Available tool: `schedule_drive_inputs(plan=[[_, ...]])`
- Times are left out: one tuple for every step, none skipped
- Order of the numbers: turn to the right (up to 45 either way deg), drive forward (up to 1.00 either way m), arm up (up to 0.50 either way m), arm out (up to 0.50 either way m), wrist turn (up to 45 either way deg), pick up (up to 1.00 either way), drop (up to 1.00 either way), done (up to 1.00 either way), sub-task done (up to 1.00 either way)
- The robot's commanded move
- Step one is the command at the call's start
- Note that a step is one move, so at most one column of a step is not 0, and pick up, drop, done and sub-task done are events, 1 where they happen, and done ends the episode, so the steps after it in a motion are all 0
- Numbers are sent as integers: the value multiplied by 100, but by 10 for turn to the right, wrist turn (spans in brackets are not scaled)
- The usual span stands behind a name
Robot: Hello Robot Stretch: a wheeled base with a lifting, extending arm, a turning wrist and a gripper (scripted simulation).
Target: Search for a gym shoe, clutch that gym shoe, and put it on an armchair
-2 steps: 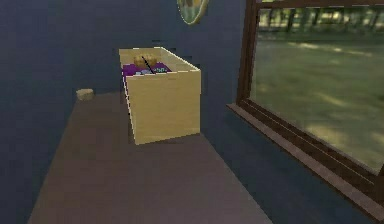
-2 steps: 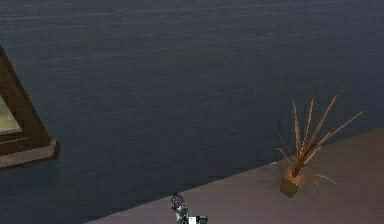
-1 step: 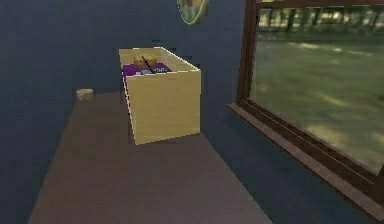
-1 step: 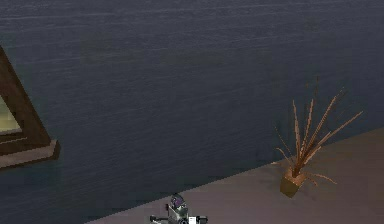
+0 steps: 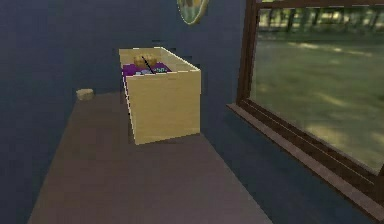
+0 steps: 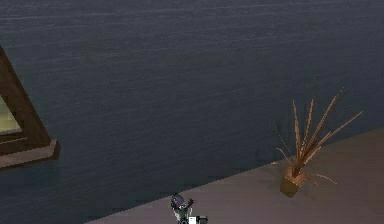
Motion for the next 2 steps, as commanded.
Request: schedule_drive_inputs(plan=[[0,0,-30,0,0,0,0,0,0],[0,0,0,0,0,100,0,0,0]])
